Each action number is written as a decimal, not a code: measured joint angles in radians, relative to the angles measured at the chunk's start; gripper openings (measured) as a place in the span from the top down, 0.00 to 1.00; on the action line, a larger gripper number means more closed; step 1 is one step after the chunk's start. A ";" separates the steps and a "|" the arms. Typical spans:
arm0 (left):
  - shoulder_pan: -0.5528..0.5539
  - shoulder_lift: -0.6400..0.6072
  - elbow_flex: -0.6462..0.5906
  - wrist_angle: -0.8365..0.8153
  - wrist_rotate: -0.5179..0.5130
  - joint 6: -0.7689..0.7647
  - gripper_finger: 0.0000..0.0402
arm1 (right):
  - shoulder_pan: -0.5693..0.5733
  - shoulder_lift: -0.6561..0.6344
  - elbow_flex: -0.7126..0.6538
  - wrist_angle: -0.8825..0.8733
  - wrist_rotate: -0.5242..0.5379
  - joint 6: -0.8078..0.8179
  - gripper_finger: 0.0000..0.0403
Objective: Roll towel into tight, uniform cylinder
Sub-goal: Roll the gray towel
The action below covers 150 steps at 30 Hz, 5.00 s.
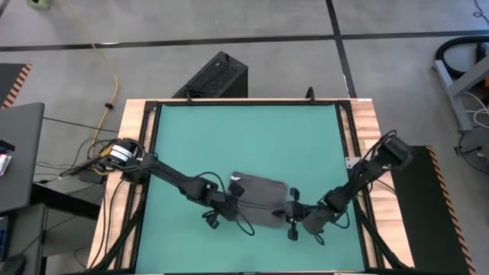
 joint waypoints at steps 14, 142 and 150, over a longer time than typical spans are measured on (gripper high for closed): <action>0.000 0.000 0.000 -0.007 0.005 -0.016 1.00 | 0.067 -0.162 0.157 -0.410 -0.112 -0.623 0.41; 0.120 0.029 0.074 0.266 0.377 -0.233 1.00 | -0.259 -0.040 0.365 -1.376 -0.556 0.737 0.88; 0.072 -0.059 0.076 0.357 0.213 0.001 1.00 | -0.294 -0.042 0.326 -1.311 -0.563 0.670 0.88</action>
